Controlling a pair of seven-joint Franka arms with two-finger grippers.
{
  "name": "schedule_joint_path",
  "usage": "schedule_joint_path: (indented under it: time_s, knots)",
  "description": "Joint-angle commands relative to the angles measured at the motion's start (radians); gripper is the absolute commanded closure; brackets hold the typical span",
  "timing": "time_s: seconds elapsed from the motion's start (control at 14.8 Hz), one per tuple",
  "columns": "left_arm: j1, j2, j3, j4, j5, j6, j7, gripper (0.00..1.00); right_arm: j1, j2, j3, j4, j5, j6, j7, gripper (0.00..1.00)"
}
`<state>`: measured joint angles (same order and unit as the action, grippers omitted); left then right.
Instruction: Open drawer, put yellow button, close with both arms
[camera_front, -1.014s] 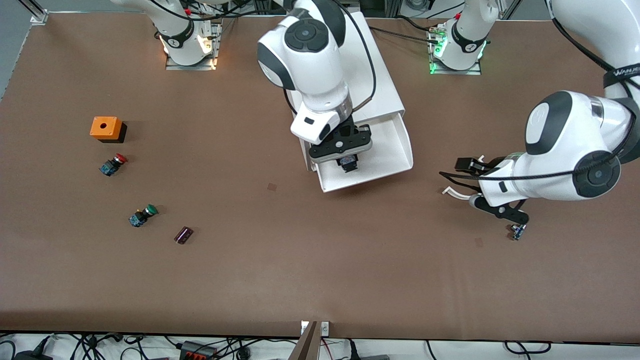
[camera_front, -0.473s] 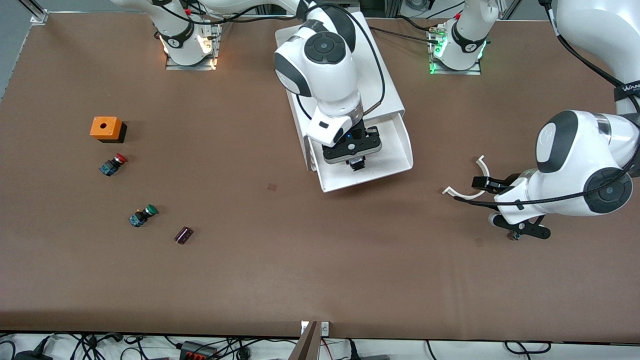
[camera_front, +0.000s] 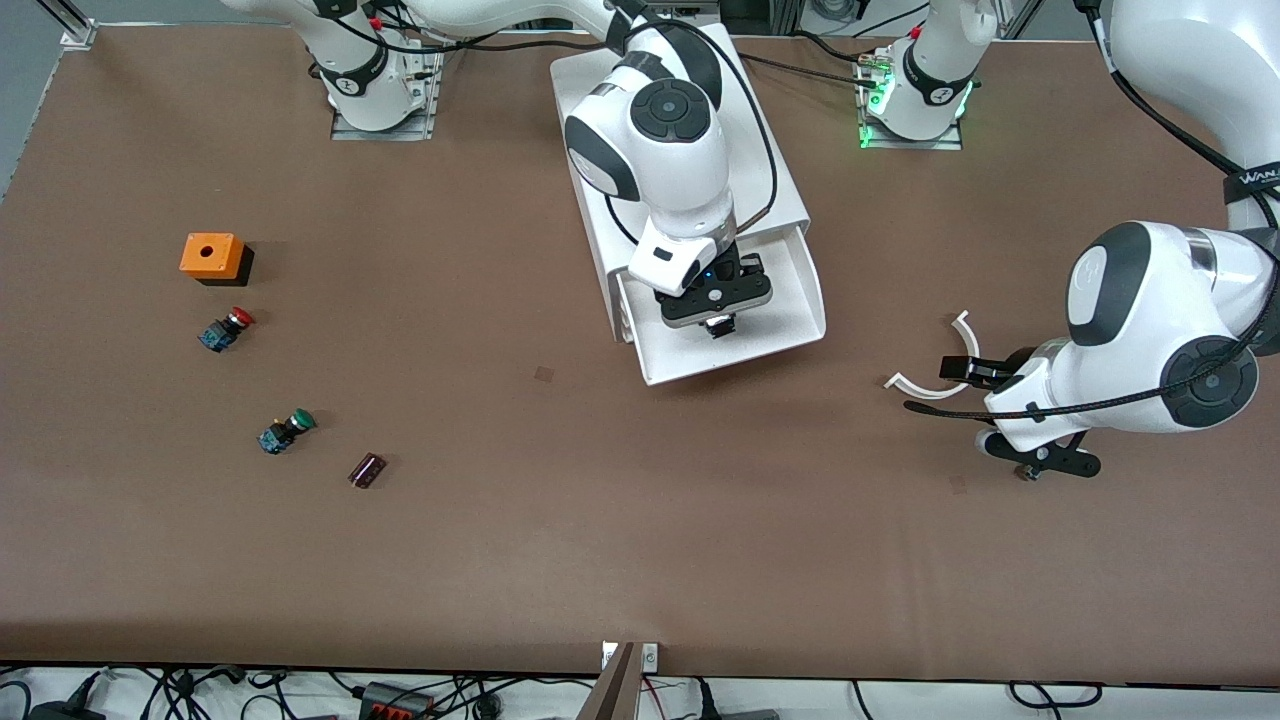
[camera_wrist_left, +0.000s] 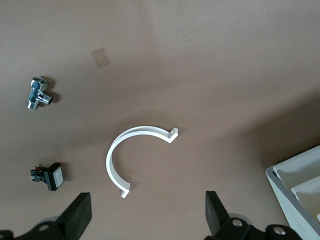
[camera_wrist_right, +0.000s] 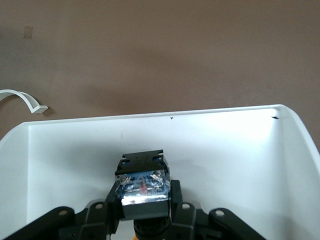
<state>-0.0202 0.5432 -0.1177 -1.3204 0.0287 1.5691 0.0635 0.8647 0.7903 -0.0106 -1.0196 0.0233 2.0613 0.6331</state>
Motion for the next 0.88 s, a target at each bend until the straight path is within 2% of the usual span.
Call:
schedule_joint_path:
  time_s: [0.0, 0.34, 0.61, 0.81]
  knots:
    - [-0.003, 0.009, -0.008, 0.026, 0.023, -0.014, -0.022, 0.00, 0.005, 0.007, 0.000, 0.022, 0.006, -0.012, 0.022, 0.00]
    - [-0.007, 0.008, -0.011, 0.024, 0.002, -0.014, -0.109, 0.00, 0.002, -0.008, -0.003, 0.051, 0.007, -0.027, 0.052, 0.00]
    - [-0.036, 0.008, -0.011, 0.024, -0.044, 0.008, -0.288, 0.00, -0.047, -0.020, -0.014, 0.102, 0.006, -0.032, 0.054, 0.00]
    - [-0.095, 0.009, -0.011, 0.020, -0.044, 0.069, -0.445, 0.00, -0.127, -0.048, -0.014, 0.104, 0.001, -0.150, 0.039, 0.00]
